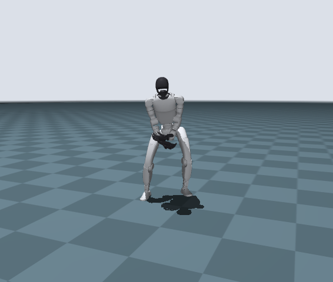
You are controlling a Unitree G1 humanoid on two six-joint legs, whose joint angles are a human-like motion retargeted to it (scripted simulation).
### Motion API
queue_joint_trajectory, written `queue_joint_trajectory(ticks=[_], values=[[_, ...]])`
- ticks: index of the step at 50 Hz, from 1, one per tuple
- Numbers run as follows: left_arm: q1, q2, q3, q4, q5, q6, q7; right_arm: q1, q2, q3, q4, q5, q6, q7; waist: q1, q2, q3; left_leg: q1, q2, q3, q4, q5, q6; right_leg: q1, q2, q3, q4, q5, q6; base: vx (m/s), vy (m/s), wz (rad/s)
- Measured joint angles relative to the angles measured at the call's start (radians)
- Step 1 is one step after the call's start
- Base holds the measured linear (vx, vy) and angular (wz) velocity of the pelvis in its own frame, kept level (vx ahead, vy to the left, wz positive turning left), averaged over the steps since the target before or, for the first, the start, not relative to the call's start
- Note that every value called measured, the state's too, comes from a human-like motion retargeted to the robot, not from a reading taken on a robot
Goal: Kungfu
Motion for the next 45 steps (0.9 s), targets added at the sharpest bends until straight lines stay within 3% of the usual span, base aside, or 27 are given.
queue_joint_trajectory(ticks=[3,10,15,18,19,22,25,28,32,35,40,45], values=[[-0.032,0.005,-0.009,-0.027,0.009,0.001,0.001,-0.002,-0.048,-0.001,-0.012,-0.035,-0.01,-0.008,0.007,-0.005,0.007,0.005,-0.001,0.019,-0.011,0.006,0.012,0.02,0.007,0.01,-0.065,0.039,0.018,-0.01,0.23,-0.28],[-0.143,0.074,0.029,-0.107,-0.019,0.069,-0.045,0.007,-0.168,0.027,-0.121,-0.228,-0.27,-0.101,0.043,-0.014,-0.01,0.086,-0.021,0.002,-0.094,0.03,0.017,0.201,0.024,-0.008,-0.298,0.141,0.018,0.15,0.19,-0.09],[-0.134,0.127,0.071,-0.139,-0.089,0.145,-0.085,-0.049,-0.31,0.05,-0.252,-0.347,-0.469,-0.152,0.042,-0.029,-0.041,0.231,-0.056,-0.006,-0.21,0.05,0.031,0.344,0.033,0.021,-0.391,0.382,0.011,0.25,0.23,-0.02],[-0.086,0.169,0.083,-0.129,-0.11,0.188,-0.096,-0.138,-0.408,0.042,-0.324,-0.453,-0.614,-0.212,0.031,-0.024,-0.082,0.343,-0.073,-0.009,-0.345,0.096,0.049,0.351,0.057,-0.032,-0.341,0.593,-0.02,0.25,0.18,-0.22],[-0.066,0.182,0.087,-0.118,-0.104,0.2,-0.087,-0.175,-0.439,0.04,-0.351,-0.486,-0.657,-0.234,0.031,-0.022,-0.101,0.383,-0.075,-0.006,-0.399,0.115,0.056,0.339,0.068,-0.074,-0.294,0.603,-0.022,0.17,0.2,-0.47],[-0.007,0.219,0.116,-0.053,-0.031,0.246,-0.017,-0.301,-0.531,0.045,-0.458,-0.555,-0.776,-0.3,0.036,-0.015,-0.174,0.477,-0.05,0.0,-0.559,0.184,0.057,0.257,0.135,-0.201,-0.051,0.505,0.018,0.14,0.0,-0.74],[0.039,0.235,0.168,0.076,0.096,0.297,0.119,-0.442,-0.667,0.093,-0.64,-0.568,-0.863,-0.35,0.018,-0.003,-0.253,0.543,-0.027,0.003,-0.695,0.251,0.052,0.129,0.207,-0.286,0.299,0.359,0.018,0.13,-0.08,-0.55],[0.089,0.236,0.21,0.218,0.185,0.385,0.213,-0.592,-0.834,0.125,-0.846,-0.552,-0.914,-0.41,-0.022,0.011,-0.322,0.595,-0.032,0.006,-0.788,0.291,0.058,0.034,0.228,-0.364,0.625,0.196,0.018,0.24,-0.1,-0.16],[0.168,0.234,0.261,0.344,0.212,0.48,0.213,-0.785,-1.005,0.083,-0.976,-0.597,-0.972,-0.574,-0.104,0.038,-0.407,0.606,-0.047,-0.031,-0.85,0.317,0.077,-0.07,0.272,-0.46,0.913,0.014,0.018,0.19,-0.18,0.31],[0.214,0.237,0.29,0.383,0.189,0.53,0.221,-0.894,-1.06,0.032,-0.96,-0.635,-0.986,-0.72,-0.139,0.041,-0.442,0.615,-0.049,-0.043,-0.857,0.313,0.084,-0.123,0.314,-0.485,1.012,-0.056,0.018,0.13,-0.16,0.17],[0.28,0.251,0.316,0.372,0.211,0.518,0.245,-0.982,-1.11,0.03,-0.915,-0.495,-0.987,-0.681,-0.175,0.031,-0.471,0.635,-0.04,-0.044,-0.83,0.288,0.086,-0.166,0.393,-0.468,1.027,-0.096,0.018,0.09,-0.19,0.04],[0.308,0.25,0.322,0.367,0.224,0.505,0.25,-0.962,-1.116,0.041,-0.902,-0.559,-1.001,-0.753,-0.201,0.026,-0.492,0.671,-0.055,-0.023,-0.826,0.272,0.087,-0.171,0.41,-0.418,0.968,-0.108,0.018,0.05,-0.05,-0.06]])
